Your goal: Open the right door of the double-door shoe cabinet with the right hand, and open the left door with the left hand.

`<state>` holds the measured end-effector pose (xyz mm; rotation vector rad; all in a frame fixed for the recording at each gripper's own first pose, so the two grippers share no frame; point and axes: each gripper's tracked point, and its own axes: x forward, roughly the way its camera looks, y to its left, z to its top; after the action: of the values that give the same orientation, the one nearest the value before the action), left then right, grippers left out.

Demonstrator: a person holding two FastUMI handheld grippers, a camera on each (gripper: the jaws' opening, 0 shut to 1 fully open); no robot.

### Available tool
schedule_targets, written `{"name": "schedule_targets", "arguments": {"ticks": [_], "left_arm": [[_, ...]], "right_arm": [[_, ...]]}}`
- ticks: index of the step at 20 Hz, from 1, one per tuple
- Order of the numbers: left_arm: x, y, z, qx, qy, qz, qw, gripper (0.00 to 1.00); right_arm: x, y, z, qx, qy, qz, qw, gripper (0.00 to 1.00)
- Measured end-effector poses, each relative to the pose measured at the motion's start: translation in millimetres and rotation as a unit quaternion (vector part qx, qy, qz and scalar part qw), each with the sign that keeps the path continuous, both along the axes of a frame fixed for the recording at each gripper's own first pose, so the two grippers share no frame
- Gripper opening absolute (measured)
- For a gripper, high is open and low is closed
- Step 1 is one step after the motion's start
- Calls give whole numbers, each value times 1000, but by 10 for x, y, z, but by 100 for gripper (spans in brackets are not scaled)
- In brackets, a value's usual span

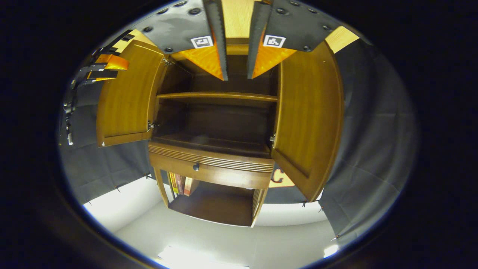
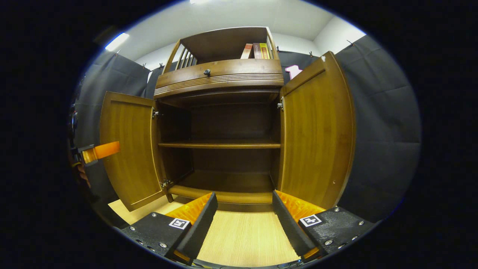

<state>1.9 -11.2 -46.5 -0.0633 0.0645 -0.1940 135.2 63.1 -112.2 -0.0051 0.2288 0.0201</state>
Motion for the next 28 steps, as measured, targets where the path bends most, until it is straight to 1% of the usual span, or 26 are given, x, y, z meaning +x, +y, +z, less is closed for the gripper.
{"name": "schedule_targets", "arguments": {"ticks": [1, 3, 4, 6, 9, 12, 15, 18, 19, 20, 21, 22, 24, 26, 28], "left_arm": [[9, -91, -52, 1, 8, -1, 1000, 51], [-2, -247, -178, -12, 29, -6, 999, 60], [-7, -286, -217, -16, 34, -2, 999, 64], [-3, -280, -250, -16, 34, 15, 999, 73], [8, -249, -291, 1, 28, 35, 999, 94], [-29, -140, -254, 24, 11, 55, 998, 95], [-49, -70, -168, 20, -8, 73, 997, 95], [-58, 6, -170, 21, -8, 88, 996, 95], [-64, 6, -175, 21, -7, 89, 996, 95], [-64, 11, -184, 22, -6, 89, 996, 99], [-74, 20, -194, 25, -5, 90, 996, 95], [-87, 39, -206, 30, -4, 91, 995, 97], [-99, 58, -193, 36, -6, 91, 995, 95], [-119, 63, -164, 38, -10, 91, 995, 97], [-122, 70, -158, 40, -10, 91, 995, 95]], "right_arm": [[-31, -53, -3, 1, 1, -2, 1000, 100], [-71, -151, -19, -2, 4, -6, 1000, 100], [-81, -199, -35, -3, 5, -8, 1000, 91], [-93, -261, -46, -1, 6, -9, 1000, 100], [-97, -325, -64, -1, 7, -5, 1000, 100], [-68, -367, -61, -1, 7, -1, 1000, 100], [-54, -369, -51, 4, 7, 5, 1000, 100], [-57, -372, -47, 3, 7, 7, 1000, 100], [-65, -375, -50, 4, 7, 6, 1000, 100], [-72, -372, -54, 5, 7, 6, 1000, 100], [-75, -367, -49, 6, 7, 5, 1000, 100], [-76, -363, -56, 7, 6, 5, 1000, 100], [-80, -352, -44, 9, 6, 3, 1000, 100], [-91, -346, -40, 9, 5, 3, 1000, 100], [-107, -337, -39, 9, 5, 3, 1000, 100]]}}
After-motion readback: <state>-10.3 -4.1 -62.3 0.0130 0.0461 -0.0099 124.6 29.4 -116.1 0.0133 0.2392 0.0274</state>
